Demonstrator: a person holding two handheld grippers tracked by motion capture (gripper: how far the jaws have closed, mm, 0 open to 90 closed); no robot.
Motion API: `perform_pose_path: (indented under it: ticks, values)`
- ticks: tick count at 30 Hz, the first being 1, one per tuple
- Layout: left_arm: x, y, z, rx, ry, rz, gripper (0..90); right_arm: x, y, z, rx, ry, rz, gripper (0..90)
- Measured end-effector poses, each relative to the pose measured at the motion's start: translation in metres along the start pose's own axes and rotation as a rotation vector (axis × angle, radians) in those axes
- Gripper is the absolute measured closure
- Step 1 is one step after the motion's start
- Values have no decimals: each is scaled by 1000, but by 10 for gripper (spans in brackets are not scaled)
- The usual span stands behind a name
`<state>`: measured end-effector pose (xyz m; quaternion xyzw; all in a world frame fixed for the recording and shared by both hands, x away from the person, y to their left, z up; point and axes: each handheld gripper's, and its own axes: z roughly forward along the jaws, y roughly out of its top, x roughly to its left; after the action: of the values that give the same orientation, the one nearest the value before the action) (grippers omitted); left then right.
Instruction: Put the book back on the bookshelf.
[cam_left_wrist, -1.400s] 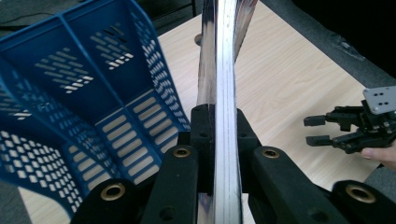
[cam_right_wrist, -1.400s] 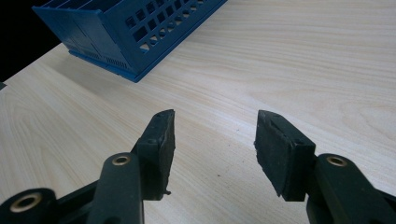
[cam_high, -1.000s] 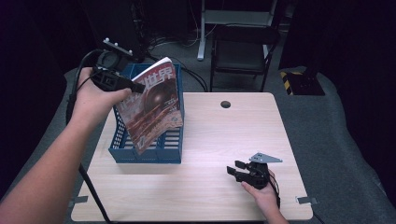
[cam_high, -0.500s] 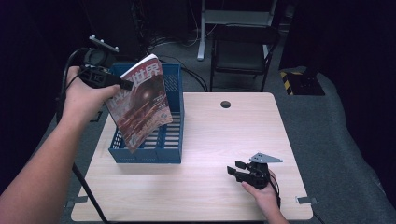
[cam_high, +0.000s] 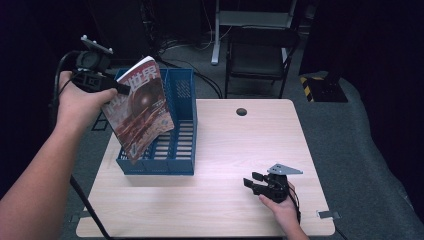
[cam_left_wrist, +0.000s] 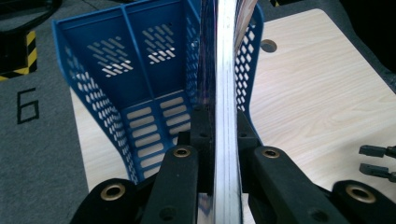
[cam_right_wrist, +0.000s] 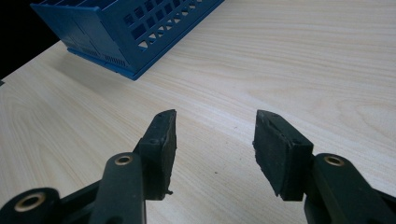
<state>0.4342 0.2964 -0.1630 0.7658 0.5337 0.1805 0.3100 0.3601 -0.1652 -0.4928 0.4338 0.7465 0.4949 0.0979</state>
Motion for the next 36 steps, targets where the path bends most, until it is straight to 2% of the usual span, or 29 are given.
perform_pose_path:
  ticks: [7,11,22,24,31,36]
  values:
    - [10,-3,-1,-4,22,-43,841,0,0,0,2,-3,-2,488]
    - [15,-5,-1,-3,36,-54,841,0,0,0,3,-3,-2,488]
    - [22,-6,3,-4,56,-87,841,0,0,1,4,-6,-11,491]
    - [23,-6,5,-15,64,-110,841,0,0,1,4,-7,-10,492]
    - [26,-2,8,-24,80,-141,841,0,0,0,-1,-4,-4,492]
    - [27,1,12,-29,88,-150,841,0,0,0,-1,-3,-6,492]
